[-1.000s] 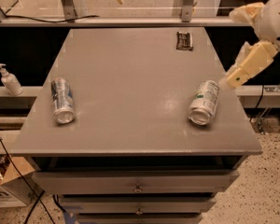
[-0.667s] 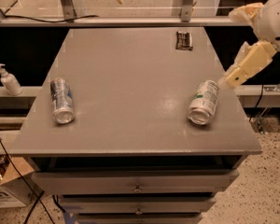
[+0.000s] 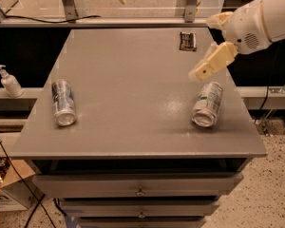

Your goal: Move rxbar chocolate near redbull can

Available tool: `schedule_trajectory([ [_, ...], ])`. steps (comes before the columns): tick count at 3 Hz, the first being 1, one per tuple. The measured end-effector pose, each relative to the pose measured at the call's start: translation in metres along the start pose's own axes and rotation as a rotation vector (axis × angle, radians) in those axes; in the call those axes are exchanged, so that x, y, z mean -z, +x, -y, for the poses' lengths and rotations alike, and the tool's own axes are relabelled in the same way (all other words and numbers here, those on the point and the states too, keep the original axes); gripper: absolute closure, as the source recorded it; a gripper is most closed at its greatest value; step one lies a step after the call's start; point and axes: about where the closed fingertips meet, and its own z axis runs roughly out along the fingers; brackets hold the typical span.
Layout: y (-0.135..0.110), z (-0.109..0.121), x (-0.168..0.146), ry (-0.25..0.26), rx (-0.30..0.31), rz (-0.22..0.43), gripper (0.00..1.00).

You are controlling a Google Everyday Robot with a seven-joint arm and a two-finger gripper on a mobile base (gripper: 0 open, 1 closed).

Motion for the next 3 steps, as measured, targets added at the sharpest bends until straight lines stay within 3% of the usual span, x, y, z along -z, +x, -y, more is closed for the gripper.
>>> schedule_trajectory([
  [3, 0.006, 0.094, -0.080, 0.037, -0.122, 0.200, 0.00],
])
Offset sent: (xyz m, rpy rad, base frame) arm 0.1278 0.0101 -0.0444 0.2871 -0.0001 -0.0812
